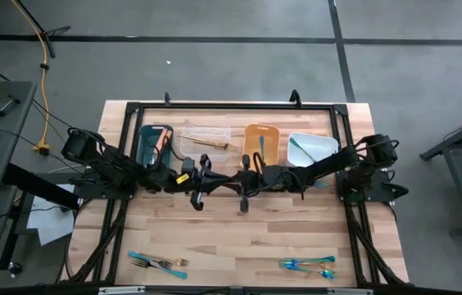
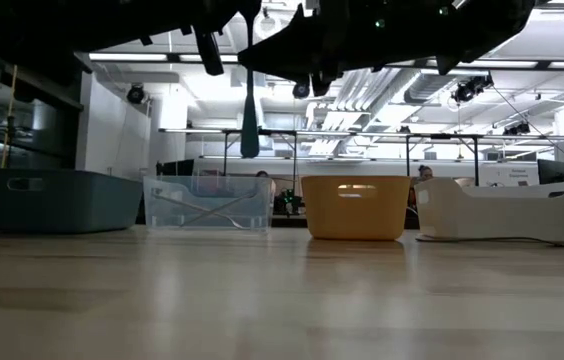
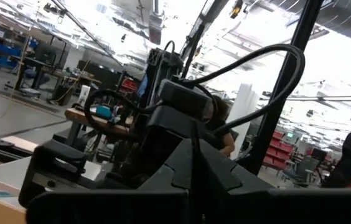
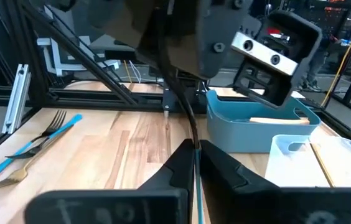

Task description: Sort silverware by color (type)

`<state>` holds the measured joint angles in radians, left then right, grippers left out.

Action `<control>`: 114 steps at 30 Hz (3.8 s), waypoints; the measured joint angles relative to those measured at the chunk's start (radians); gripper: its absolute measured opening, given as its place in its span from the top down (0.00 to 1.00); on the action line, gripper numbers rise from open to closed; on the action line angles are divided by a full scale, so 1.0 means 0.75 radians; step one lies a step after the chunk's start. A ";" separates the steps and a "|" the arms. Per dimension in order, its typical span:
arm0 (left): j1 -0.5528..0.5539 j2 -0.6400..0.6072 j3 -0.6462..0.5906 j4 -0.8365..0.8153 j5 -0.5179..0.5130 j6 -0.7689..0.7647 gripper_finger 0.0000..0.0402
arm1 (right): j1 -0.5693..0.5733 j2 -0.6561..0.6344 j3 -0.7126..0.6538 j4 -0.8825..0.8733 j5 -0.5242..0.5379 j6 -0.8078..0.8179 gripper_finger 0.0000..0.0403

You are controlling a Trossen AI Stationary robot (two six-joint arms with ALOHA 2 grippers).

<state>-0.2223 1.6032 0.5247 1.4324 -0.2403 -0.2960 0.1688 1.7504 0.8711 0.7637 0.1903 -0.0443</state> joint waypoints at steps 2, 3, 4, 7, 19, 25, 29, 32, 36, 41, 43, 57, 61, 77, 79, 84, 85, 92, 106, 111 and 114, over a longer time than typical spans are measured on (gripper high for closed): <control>0.001 0.000 -0.001 -0.001 0.002 0.022 0.96 | 0.002 0.000 0.000 -0.004 -0.003 0.003 0.98; 0.001 0.000 -0.005 0.000 0.003 0.036 0.94 | 0.002 -0.002 0.000 -0.011 -0.002 0.004 0.99; 0.001 -0.001 -0.012 0.003 0.002 0.049 0.93 | 0.002 -0.007 0.000 -0.033 -0.006 0.003 0.98; 0.007 -0.038 -0.053 0.004 0.002 0.052 0.87 | 0.002 -0.037 -0.001 -0.121 0.002 -0.002 0.99; 0.000 -0.400 -0.345 -0.002 -0.070 0.187 0.65 | 0.061 -0.248 -0.012 -0.529 0.321 -0.033 1.00; -0.057 -0.538 -0.407 -0.104 -0.142 0.353 0.62 | 0.068 -0.428 -0.195 -0.530 0.477 0.028 1.00; -0.089 -0.564 -0.407 -0.179 -0.165 0.484 0.62 | 0.076 -0.625 -0.356 -0.463 0.538 0.087 1.00; -0.099 -0.565 -0.407 -0.195 -0.165 0.532 0.62 | 0.111 -0.756 -0.458 -0.350 0.537 0.088 1.00; -0.099 -0.565 -0.407 -0.198 -0.171 0.537 0.62 | 0.148 -0.861 -0.532 -0.286 0.538 0.085 1.00; -0.099 -0.565 -0.407 -0.199 -0.180 0.538 0.62 | 0.160 -0.890 -0.548 -0.284 0.555 0.087 1.00; -0.099 -0.565 -0.407 -0.199 -0.180 0.539 0.62 | 0.160 -0.889 -0.548 -0.284 0.555 0.085 1.00; -0.099 -0.565 -0.407 -0.201 -0.179 0.539 0.62 | 0.160 -0.886 -0.547 -0.284 0.555 0.088 1.00; -0.098 -0.565 -0.407 -0.202 -0.179 0.537 0.62 | 0.160 -0.886 -0.547 -0.284 0.555 0.088 1.00; -0.099 -0.565 -0.407 -0.208 -0.178 0.538 0.62 | 0.160 -0.885 -0.546 -0.284 0.555 0.089 1.00; -0.099 -0.565 -0.407 -0.209 -0.178 0.536 0.62 | 0.160 -0.885 -0.545 -0.284 0.555 0.087 1.00; -0.099 -0.565 -0.407 -0.209 -0.178 0.550 0.62 | 0.134 -0.885 -0.545 -0.284 0.570 -0.002 1.00; -0.097 -0.565 -0.407 -0.209 -0.178 0.575 0.62 | 0.120 -0.885 -0.545 -0.283 0.591 -0.031 1.00; -0.020 -0.565 -0.406 -0.196 -0.259 1.037 0.62 | -0.069 -0.886 -0.545 -0.210 0.759 -0.280 1.00; 0.223 -0.565 -0.406 -0.174 -0.554 1.317 0.62 | -0.589 -0.887 -0.545 -0.073 0.508 -0.444 1.00; 0.256 -0.565 -0.406 -0.174 -0.554 1.318 0.62 | -0.716 -0.888 -0.545 -0.073 0.463 -0.444 1.00; 0.272 -0.565 -0.406 -0.174 -0.557 1.318 0.62 | -0.773 -0.888 -0.545 -0.074 0.428 -0.451 1.00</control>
<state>-0.0185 1.1797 0.2203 1.3020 -0.6579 0.6924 -0.4109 1.0847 0.4625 0.7086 0.5112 -0.3824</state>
